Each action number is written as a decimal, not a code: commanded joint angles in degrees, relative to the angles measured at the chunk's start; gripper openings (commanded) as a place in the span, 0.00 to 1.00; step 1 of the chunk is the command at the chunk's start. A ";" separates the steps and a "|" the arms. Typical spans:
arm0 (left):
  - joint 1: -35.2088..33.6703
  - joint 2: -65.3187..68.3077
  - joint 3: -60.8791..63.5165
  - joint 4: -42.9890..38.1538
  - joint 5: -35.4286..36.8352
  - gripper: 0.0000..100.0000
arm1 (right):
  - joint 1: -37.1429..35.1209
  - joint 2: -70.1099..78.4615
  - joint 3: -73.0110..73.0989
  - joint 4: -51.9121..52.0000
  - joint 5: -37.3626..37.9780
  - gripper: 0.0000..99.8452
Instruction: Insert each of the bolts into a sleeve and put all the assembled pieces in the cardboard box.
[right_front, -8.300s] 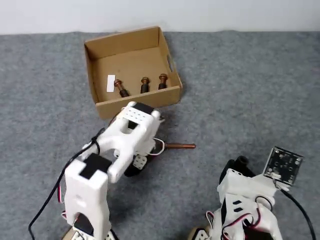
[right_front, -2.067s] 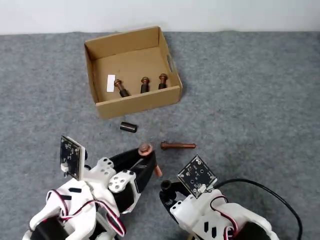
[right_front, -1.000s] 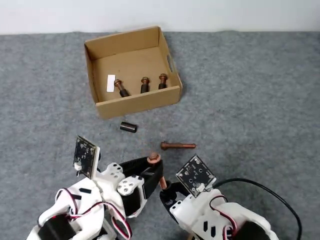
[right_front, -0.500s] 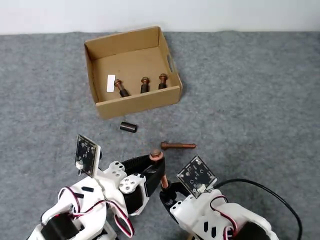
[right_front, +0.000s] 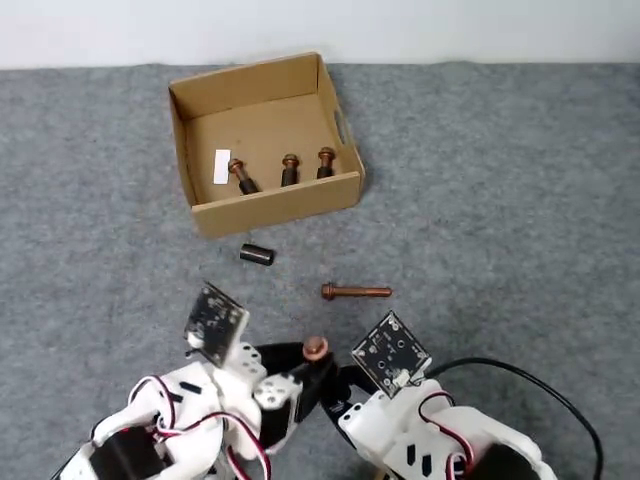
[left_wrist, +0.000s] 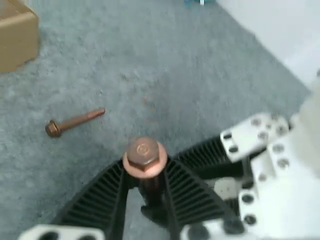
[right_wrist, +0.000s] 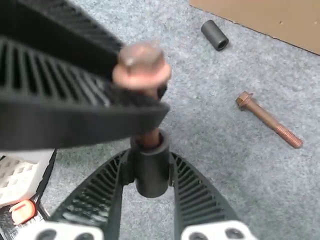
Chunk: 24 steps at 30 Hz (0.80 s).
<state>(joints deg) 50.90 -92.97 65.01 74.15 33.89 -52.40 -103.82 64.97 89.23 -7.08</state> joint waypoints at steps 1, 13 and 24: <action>1.23 0.00 -2.42 5.71 -2.29 0.00 | -0.40 -0.04 -0.62 -1.27 0.53 0.01; -0.26 0.09 -1.10 7.56 -2.46 0.29 | -0.40 -0.04 -0.62 -1.27 0.53 0.01; -14.07 0.00 -11.30 5.71 -3.87 0.26 | -0.22 -0.04 -0.09 -1.54 0.53 0.01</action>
<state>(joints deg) 41.14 -92.97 58.51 81.27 31.34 -52.66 -103.65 65.05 89.32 -6.99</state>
